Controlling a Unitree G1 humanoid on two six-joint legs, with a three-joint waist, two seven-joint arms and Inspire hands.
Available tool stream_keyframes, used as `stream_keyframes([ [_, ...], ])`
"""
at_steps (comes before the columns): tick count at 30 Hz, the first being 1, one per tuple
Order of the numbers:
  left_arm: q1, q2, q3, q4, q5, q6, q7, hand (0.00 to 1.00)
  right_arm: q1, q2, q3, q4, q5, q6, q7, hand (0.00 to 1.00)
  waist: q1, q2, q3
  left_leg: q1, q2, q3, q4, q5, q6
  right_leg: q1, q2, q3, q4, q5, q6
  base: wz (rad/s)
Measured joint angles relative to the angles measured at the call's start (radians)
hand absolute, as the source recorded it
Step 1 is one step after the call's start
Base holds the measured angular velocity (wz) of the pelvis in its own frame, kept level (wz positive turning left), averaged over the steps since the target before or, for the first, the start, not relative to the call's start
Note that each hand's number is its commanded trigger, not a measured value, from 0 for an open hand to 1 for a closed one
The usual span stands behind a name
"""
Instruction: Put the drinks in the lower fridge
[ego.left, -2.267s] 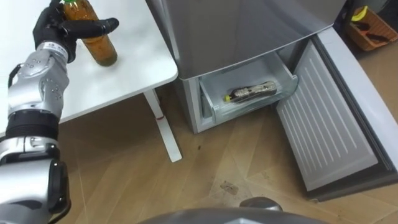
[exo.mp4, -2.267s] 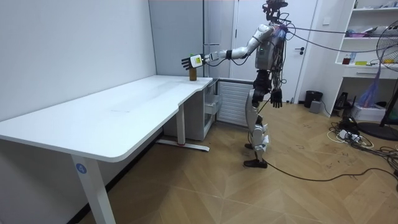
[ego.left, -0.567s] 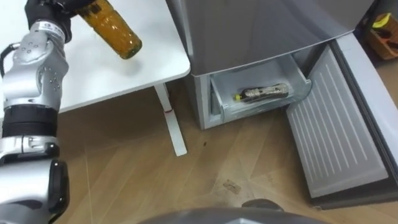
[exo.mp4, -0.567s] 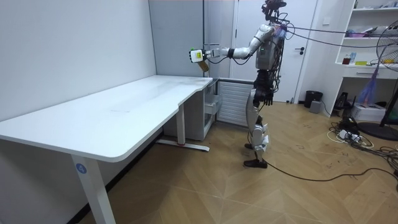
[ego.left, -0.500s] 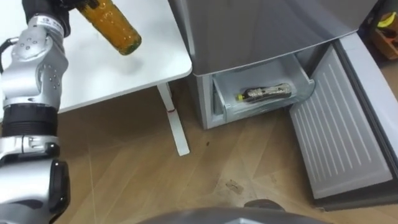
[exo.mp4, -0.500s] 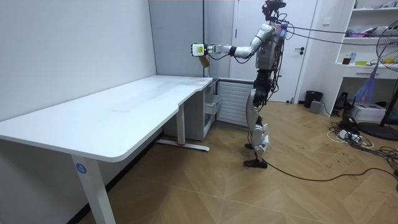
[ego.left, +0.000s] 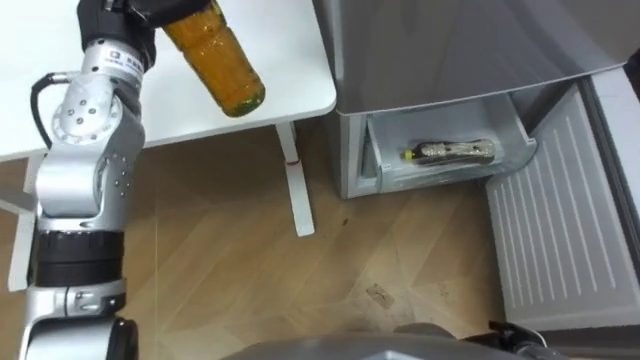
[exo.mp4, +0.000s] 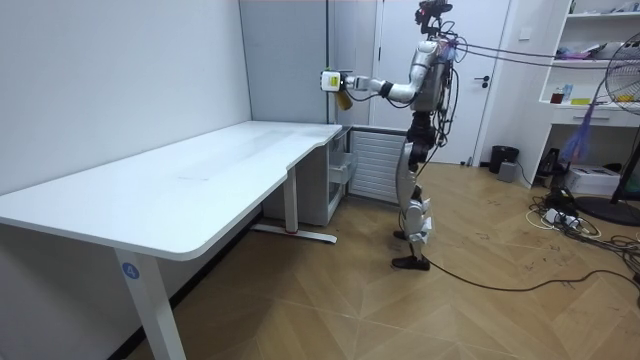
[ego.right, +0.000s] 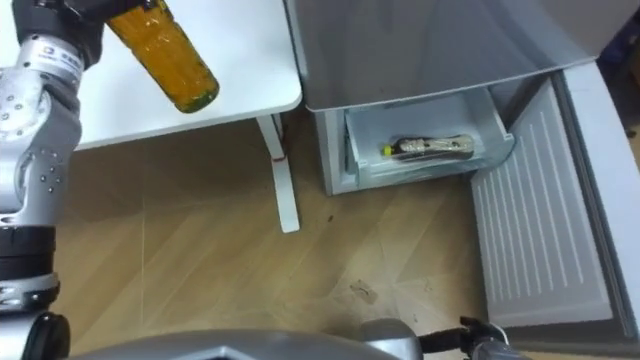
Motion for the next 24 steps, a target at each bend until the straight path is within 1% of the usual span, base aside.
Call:
stream_keyframes([
  [1, 0.014, -0.001, 0.0, -0.043, 0.006, 0.0, -0.003, 1.0, 0.003, 0.0, 0.005, 0.0, 0.003, 0.0, -0.001, 0.0, 0.008, -0.001, 0.0001, 0.0, 0.0, -0.003, -0.002, 0.0, 0.0, 0.0, 0.0, -0.003, 0.0, 0.0, 0.0, 0.04],
  [2, 0.033, -0.011, -0.001, -0.091, 0.01, -0.002, -0.009, 1.0, 0.004, 0.0, 0.014, -0.001, 0.002, 0.0, -0.006, 0.0, 0.015, -0.003, 0.0004, 0.0, 0.0, -0.015, -0.005, 0.0, 0.0, 0.001, 0.0, -0.009, 0.0, 0.0, 0.0, 0.07],
  [3, 0.044, -0.02, -0.001, -0.112, 0.011, -0.004, -0.015, 1.0, 0.004, 0.0, 0.02, -0.001, -0.002, 0.0, -0.009, 0.0, 0.017, -0.004, 0.0005, 0.0, -0.001, -0.02, -0.006, 0.0, 0.0, 0.002, 0.0, -0.014, 0.001, 0.0, 0.0, 0.16],
  [4, 0.069, -0.039, -0.003, -0.148, 0.011, -0.009, -0.031, 1.0, 0.003, -0.001, 0.031, -0.007, -0.015, 0.0, -0.012, 0.0, 0.022, -0.007, 0.0009, 0.001, -0.001, -0.026, -0.006, 0.0, 0.0, 0.008, -0.001, -0.024, 0.001, 0.0, 0.0, 0.25],
  [5, 0.089, -0.053, -0.011, -0.17, 0.011, -0.01, -0.052, 1.0, 0.001, 0.0, 0.039, -0.009, -0.028, 0.0, -0.011, 0.0, 0.026, -0.012, 0.0024, 0.005, -0.001, -0.036, -0.006, 0.0, 0.0, 0.016, -0.001, -0.033, 0.0, 0.0, 0.001, 0.26],
  [6, 0.099, -0.061, -0.014, -0.176, 0.011, -0.011, -0.062, 1.0, 0.0, 0.0, 0.045, -0.009, -0.031, -0.001, -0.011, 0.0, 0.029, -0.014, 0.0014, 0.005, -0.001, -0.039, -0.006, 0.0, 0.0, 0.018, -0.001, -0.039, 0.0, 0.0, 0.001, 0.18],
  [7, 0.115, -0.069, -0.026, -0.185, 0.009, -0.012, -0.072, 1.0, -0.001, -0.001, 0.063, -0.009, -0.035, -0.004, -0.012, 0.0, 0.045, -0.019, 0.002, 0.005, -0.001, -0.039, -0.006, 0.0, 0.0, 0.019, -0.002, -0.042, 0.0, -0.001, 0.001, 0.07],
  [8, 0.125, -0.073, -0.038, -0.187, 0.005, -0.012, -0.081, 1.0, -0.002, -0.003, 0.072, -0.009, -0.04, -0.01, -0.012, 0.0, 0.058, -0.023, 0.0045, 0.003, -0.001, -0.039, -0.005, 0.0, 0.0, 0.018, -0.002, -0.043, -0.001, -0.001, 0.001, 0.03],
  [11, 0.145, -0.074, -0.044, -0.188, 0.001, -0.012, -0.091, 1.0, -0.002, 0.0, 0.074, -0.011, -0.04, -0.02, -0.012, 0.0, 0.077, -0.032, 0.0034, -0.012, -0.004, -0.047, 0.003, 0.0, 0.0, 0.013, -0.006, -0.053, -0.003, -0.001, 0.002, 0.08],
  [12, 0.145, -0.074, -0.044, -0.188, 0.0, -0.012, -0.091, 1.0, -0.002, 0.001, 0.077, -0.012, -0.04, -0.021, -0.012, 0.0, 0.078, -0.033, 0.0031, -0.016, -0.005, -0.05, 0.004, 0.0, 0.0, 0.013, -0.006, -0.055, -0.003, -0.001, 0.002, 0.13],
  [14, 0.145, -0.075, -0.046, -0.197, 0.0, -0.016, -0.089, 1.0, -0.004, -0.001, 0.101, -0.019, -0.035, -0.021, -0.018, 0.0, 0.08, -0.039, -0.0008, -0.031, -0.009, -0.056, 0.012, 0.0, 0.0, 0.007, -0.009, -0.059, -0.003, -0.005, 0.003, 0.1],
  [15, 0.145, -0.077, -0.047, -0.204, 0.0, -0.016, -0.09, 1.0, -0.006, -0.001, 0.109, -0.019, -0.033, -0.021, -0.02, 0.0, 0.082, -0.04, -0.0014, -0.036, -0.009, -0.058, 0.013, 0.0, 0.0, 0.005, -0.009, -0.061, -0.003, -0.005, 0.003, 0.13],
  [16, 0.146, -0.083, -0.053, -0.215, -0.004, -0.023, -0.091, 1.0, -0.012, -0.001, 0.12, -0.018, -0.033, -0.021, -0.021, 0.0, 0.082, -0.043, -0.0036, -0.045, -0.01, -0.067, 0.02, 0.001, 0.0, 0.004, -0.011, -0.074, -0.003, -0.005, 0.003, 0.2],
  [17, 0.147, -0.083, -0.066, -0.222, -0.019, -0.035, -0.094, 1.0, -0.015, -0.001, 0.127, -0.017, -0.033, -0.027, -0.021, 0.0, 0.078, -0.045, -0.0048, -0.047, -0.011, -0.076, 0.023, 0.001, -0.001, 0.006, -0.011, -0.084, -0.003, -0.005, 0.003, 0.22],
  [18, 0.147, -0.085, -0.072, -0.225, -0.021, -0.04, -0.101, 1.0, -0.016, 0.0, 0.131, -0.016, -0.033, -0.033, -0.021, 0.0, 0.079, -0.045, -0.005, -0.047, -0.011, -0.079, 0.025, 0.002, -0.001, 0.008, -0.011, -0.087, -0.003, -0.005, 0.003, 0.15],
  [20, 0.157, -0.09, -0.098, -0.226, -0.02, -0.061, -0.135, 1.0, -0.039, 0.001, 0.149, -0.017, -0.041, -0.042, -0.017, 0.0, 0.081, -0.044, -0.0062, -0.034, -0.01, -0.081, 0.026, 0.002, -0.001, 0.02, -0.011, -0.094, -0.001, -0.005, 0.002, 0.03],
  [21, 0.161, -0.091, -0.107, -0.226, -0.021, -0.064, -0.144, 1.0, -0.048, 0.002, 0.151, -0.017, -0.04, -0.045, -0.014, 0.0, 0.081, -0.043, -0.0064, -0.032, -0.01, -0.081, 0.027, 0.002, -0.001, 0.022, -0.012, -0.095, -0.001, -0.005, 0.002, 0.05],
  [23, 0.187, -0.09, -0.156, -0.222, -0.023, -0.066, -0.192, 1.0, -0.069, 0.01, 0.168, -0.023, -0.035, -0.066, 0.001, 0.0, 0.077, -0.041, -0.0065, -0.024, -0.011, -0.091, 0.031, 0.002, -0.001, 0.037, -0.012, -0.108, -0.001, -0.005, 0.002, 0.11],
  [24, 0.196, -0.09, -0.17, -0.222, -0.023, -0.066, -0.203, 1.0, -0.072, 0.01, 0.18, -0.028, -0.034, -0.068, 0.003, 0.0, 0.078, -0.041, -0.0069, -0.023, -0.011, -0.09, 0.032, 0.002, -0.001, 0.038, -0.012, -0.107, -0.001, -0.005, 0.002, 0.06],
])
